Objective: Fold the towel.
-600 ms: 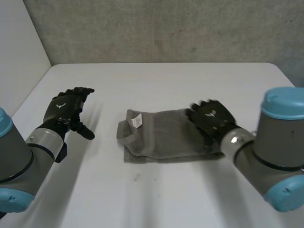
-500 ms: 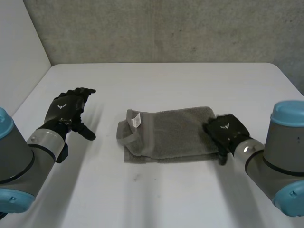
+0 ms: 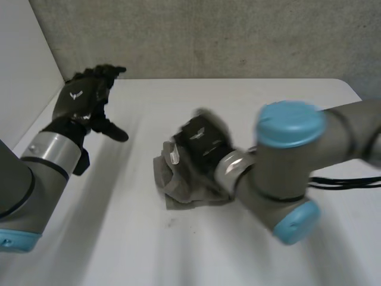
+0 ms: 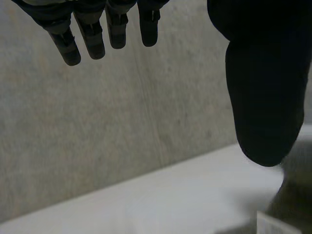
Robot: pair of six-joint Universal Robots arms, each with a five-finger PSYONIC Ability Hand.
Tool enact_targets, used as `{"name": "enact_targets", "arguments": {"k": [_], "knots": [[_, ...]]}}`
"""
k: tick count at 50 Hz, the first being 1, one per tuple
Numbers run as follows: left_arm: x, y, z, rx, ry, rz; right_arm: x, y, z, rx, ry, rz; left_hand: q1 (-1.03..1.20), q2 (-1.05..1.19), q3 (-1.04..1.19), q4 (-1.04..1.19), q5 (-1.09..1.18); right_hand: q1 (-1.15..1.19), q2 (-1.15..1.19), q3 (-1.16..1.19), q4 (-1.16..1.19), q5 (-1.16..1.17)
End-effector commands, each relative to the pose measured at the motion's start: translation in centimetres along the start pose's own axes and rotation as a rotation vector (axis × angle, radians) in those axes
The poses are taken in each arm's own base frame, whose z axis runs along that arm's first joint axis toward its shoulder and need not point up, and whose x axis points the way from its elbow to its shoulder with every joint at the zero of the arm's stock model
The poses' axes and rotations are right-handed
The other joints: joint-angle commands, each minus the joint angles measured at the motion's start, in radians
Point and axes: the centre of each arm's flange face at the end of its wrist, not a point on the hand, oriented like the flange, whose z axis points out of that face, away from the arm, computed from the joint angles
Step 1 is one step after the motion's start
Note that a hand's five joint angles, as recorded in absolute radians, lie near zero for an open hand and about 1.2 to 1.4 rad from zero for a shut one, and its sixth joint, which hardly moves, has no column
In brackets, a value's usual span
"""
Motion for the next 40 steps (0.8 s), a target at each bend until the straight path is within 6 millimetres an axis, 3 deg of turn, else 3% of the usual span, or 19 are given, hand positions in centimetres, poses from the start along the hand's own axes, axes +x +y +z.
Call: {"name": "enact_targets", "arguments": {"k": [1, 2, 3, 4, 5, 6, 9, 11, 12, 14, 17, 19, 20, 21, 22, 24, 27, 31, 40], "knots": [[0.1, -1.2, 0.8, 0.038, 0.006, -0.073, -6.6, 1.5, 0.2, -0.114, -0.255, -0.004, -0.001, 0.009, 0.008, 0.009, -0.036, 0.157, 0.057, 0.057, 0.055, 0.065], [0.0, -1.3, 0.9, 0.041, 0.005, -0.083, -6.7, 1.7, 0.0, -0.132, -0.26, 0.001, -0.001, 0.009, 0.008, 0.009, -0.036, 0.153, 0.052, 0.052, 0.05, 0.06], [0.0, -1.3, 0.9, 0.041, 0.005, -0.083, -6.1, 1.3, -0.2, -0.13, -0.238, 0.012, -0.001, 0.009, 0.008, 0.009, -0.036, -0.376, -0.477, -0.477, -0.479, -0.469], [0.1, -1.1, 1.0, 0.038, 0.006, -0.093, -6.1, 1.3, -0.2, -0.13, -0.238, 0.012, -0.001, 0.009, 0.008, 0.009, -0.036, -0.382, -0.482, -0.482, -0.484, -0.474], [0.1, -0.9, 1.2, 0.032, 0.008, -0.101, -5.0, 0.4, -0.5, -0.106, -0.196, 0.027, -0.001, 0.009, 0.008, 0.009, -0.036, -0.96, -1.06, -1.061, -1.063, -1.053], [0.1, -0.9, 1.2, 0.031, 0.008, -0.102, -3.8, -0.6, -0.9, -0.071, -0.145, 0.053, -0.001, 0.009, 0.008, 0.009, -0.036, -1.064, -1.165, -1.165, -1.167, -1.157], [0.2, -0.4, 1.6, 0.019, 0.011, -0.115, -2.5, -1.5, -1.5, -0.033, -0.091, 0.093, -0.001, 0.009, 0.008, 0.009, -0.036, -1.064, -1.165, -1.165, -1.167, -1.157], [0.5, 0.2, 2.0, -0.003, 0.019, -0.129, 0.4, -2.4, -2.5, 0.03, 0.007, 0.201, -0.001, 0.009, 0.008, 0.009, -0.036, -1.064, -1.165, -1.165, -1.167, -1.157], [0.5, 0.2, 2.0, -0.003, 0.019, -0.129, 0.4, -2.4, -2.5, 0.03, 0.008, 0.201, -0.001, 0.009, 0.008, 0.009, -0.036, -1.064, -1.165, -1.165, -1.167, -1.157], [0.9, 0.8, 2.1, -0.024, 0.027, -0.139, 2.9, -2.3, -3.5, 0.06, 0.078, 0.327, 0.006, 0.015, 0.015, 0.016, -0.029, -1.064, -1.165, -1.165, -1.167, -1.157], [1.9, 2.4, 2.2, -0.089, 0.049, -0.165, 3.8, -2.0, -3.7, 0.062, 0.101, 0.39, 0.044, 0.054, 0.053, 0.054, 0.009, -1.064, -1.165, -1.165, -1.167, -1.157], [2.8, 4.7, 2.2, -0.176, 0.061, -0.19, 5.0, -0.9, -3.5, 0.044, 0.132, 0.496, 0.044, 0.054, 0.053, 0.054, 0.009, -1.064, -1.165, -1.165, -1.167, -1.157], [2.8, 4.7, 2.2, -0.176, 0.061, -0.191, 5.0, -0.9, -3.5, 0.044, 0.132, 0.497, 0.044, 0.054, 0.053, 0.054, 0.009, -1.064, -1.165, -1.165, -1.167, -1.157], [3.1, 6.0, 2.0, -0.225, 0.063, -0.196, 5.1, -0.1, -3.1, 0.026, 0.133, 0.534, 0.044, 0.054, 0.053, 0.054, 0.009, -1.064, -1.165, -1.165, -1.167, -1.157], [3.1, 6.1, 2.0, -0.225, 0.063, -0.196, 4.8, 1.1, -2.6, -0.008, 0.127, 0.551, 0.044, 0.054, 0.053, 0.054, 0.009, -1.064, -1.165, -1.165, -1.167, -1.157], [3.7, 8.8, 1.6, -0.313, 0.058, -0.19, 4.4, 2.2, -2.0, -0.039, 0.12, 0.557, 0.041, 0.051, 0.05, 0.051, 0.006, -1.064, -1.165, -1.165, -1.167, -1.157], [3.8, 10.1, 1.4, -0.347, 0.041, -0.183, 3.8, 4.0, -1.1, -0.1, 0.109, 0.574, 0.035, 0.045, 0.044, 0.045, 0.0, -1.064, -1.165, -1.165, -1.167, -1.157], [3.6, 10.0, 1.5, -0.34, 0.029, -0.181, 3.5, 5.0, -1.1, -0.143, 0.098, 0.594, 0.032, 0.042, 0.041, 0.042, -0.003, -1.064, -1.165, -1.165, -1.167, -1.157], [4.0, 6.5, 2.6, -0.235, 0.05, -0.192, 4.6, 5.7, -1.1, -0.151, 0.138, 0.597, 0.038, 0.048, 0.047, 0.048, 0.003, -1.064, -1.165, -1.165, -1.167, -1.157]]}}
